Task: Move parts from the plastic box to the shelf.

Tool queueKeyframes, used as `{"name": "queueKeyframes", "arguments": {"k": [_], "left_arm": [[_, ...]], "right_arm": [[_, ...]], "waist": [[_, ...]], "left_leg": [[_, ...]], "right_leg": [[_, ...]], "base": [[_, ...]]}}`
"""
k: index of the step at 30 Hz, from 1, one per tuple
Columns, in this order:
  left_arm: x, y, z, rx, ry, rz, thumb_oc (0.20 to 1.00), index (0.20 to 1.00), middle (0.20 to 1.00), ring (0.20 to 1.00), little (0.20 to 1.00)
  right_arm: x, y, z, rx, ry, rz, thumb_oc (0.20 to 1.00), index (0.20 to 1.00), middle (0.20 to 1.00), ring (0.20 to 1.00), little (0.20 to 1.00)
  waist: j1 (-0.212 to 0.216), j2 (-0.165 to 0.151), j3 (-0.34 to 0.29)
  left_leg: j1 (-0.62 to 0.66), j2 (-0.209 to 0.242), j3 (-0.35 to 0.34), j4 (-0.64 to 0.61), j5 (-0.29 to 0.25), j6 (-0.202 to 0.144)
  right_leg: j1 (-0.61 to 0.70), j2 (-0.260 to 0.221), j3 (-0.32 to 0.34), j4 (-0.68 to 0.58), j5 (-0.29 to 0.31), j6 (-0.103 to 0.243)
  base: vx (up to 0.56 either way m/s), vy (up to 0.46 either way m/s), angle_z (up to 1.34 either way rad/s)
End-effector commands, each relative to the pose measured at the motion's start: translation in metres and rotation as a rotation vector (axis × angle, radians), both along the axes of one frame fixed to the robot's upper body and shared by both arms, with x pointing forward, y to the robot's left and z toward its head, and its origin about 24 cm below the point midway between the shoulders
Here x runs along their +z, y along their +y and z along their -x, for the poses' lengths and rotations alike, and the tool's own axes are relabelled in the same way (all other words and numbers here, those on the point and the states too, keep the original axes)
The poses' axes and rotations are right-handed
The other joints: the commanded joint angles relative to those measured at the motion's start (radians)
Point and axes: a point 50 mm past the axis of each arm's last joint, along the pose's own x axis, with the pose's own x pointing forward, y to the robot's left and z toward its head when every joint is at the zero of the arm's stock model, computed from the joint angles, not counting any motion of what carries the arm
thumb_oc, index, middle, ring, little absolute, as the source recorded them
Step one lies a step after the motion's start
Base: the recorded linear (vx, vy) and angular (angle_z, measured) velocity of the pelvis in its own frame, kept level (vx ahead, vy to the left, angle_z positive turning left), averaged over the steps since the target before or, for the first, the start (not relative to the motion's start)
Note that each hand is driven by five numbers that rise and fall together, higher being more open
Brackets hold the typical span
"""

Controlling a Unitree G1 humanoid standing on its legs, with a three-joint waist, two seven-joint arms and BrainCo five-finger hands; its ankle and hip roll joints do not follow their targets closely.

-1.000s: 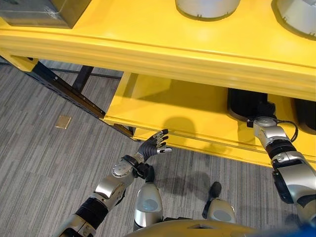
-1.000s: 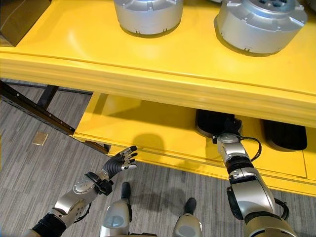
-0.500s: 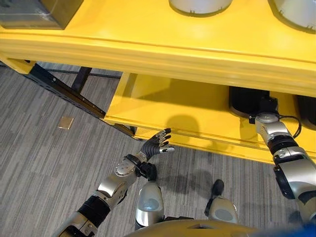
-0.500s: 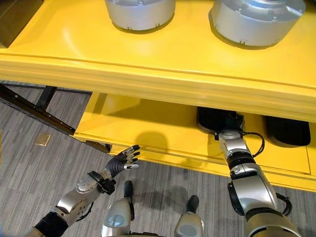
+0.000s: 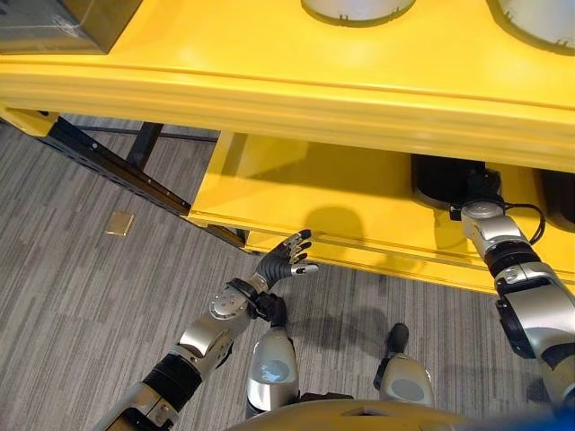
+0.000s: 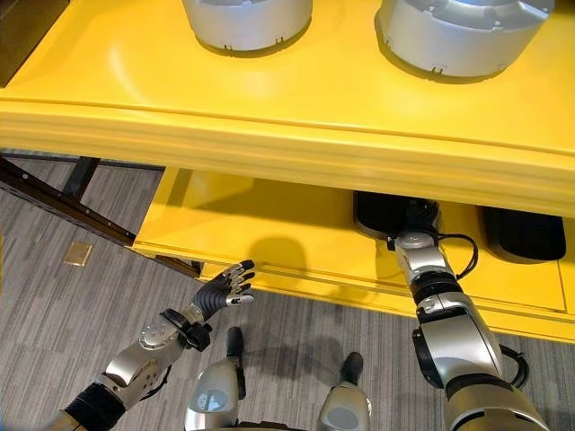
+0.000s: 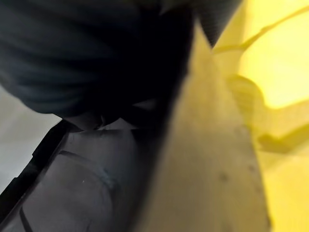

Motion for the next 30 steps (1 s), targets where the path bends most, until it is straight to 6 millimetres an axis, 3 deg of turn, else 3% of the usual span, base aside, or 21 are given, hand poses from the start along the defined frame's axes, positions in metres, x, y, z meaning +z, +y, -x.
{"name": "queueKeyframes", "arguments": {"k": [1, 14, 30], "left_arm": [[0.011, -0.014, -0.002, -0.043, -0.065, 0.057, 1.000, 1.000, 1.000, 1.000, 1.000], [0.007, -0.018, -0.001, -0.043, -0.043, 0.058, 1.000, 1.000, 1.000, 1.000, 1.000], [0.006, -0.023, 0.000, -0.042, -0.047, 0.054, 1.000, 1.000, 1.000, 1.000, 1.000]], "right_arm": [[0.049, 0.014, -0.023, 0.047, -0.137, 0.031, 0.200, 0.200, 0.200, 0.200, 0.200], [0.037, 0.042, -0.026, 0.068, -0.133, -0.044, 0.200, 0.200, 0.200, 0.200, 0.200], [0.045, 0.056, -0.031, 0.078, -0.148, 0.009, 0.200, 0.200, 0.200, 0.200, 0.200]], "waist": [[0.015, 0.011, 0.010], [0.014, 0.016, 0.010], [0.019, 0.021, 0.011]], "left_leg": [[0.015, -0.009, 0.044, 0.061, -0.021, 0.029], [0.022, -0.009, 0.045, 0.058, -0.018, 0.030], [0.022, -0.007, 0.042, 0.064, -0.018, 0.029]], "right_leg": [[-0.083, 0.010, 0.024, 0.186, -0.064, -0.055], [-0.083, 0.002, 0.021, 0.204, -0.068, -0.055], [-0.083, -0.003, 0.020, 0.213, -0.068, -0.056]], "base": [[0.00, 0.000, 0.00], [0.00, 0.000, 0.00], [0.00, 0.000, 0.00]]}}
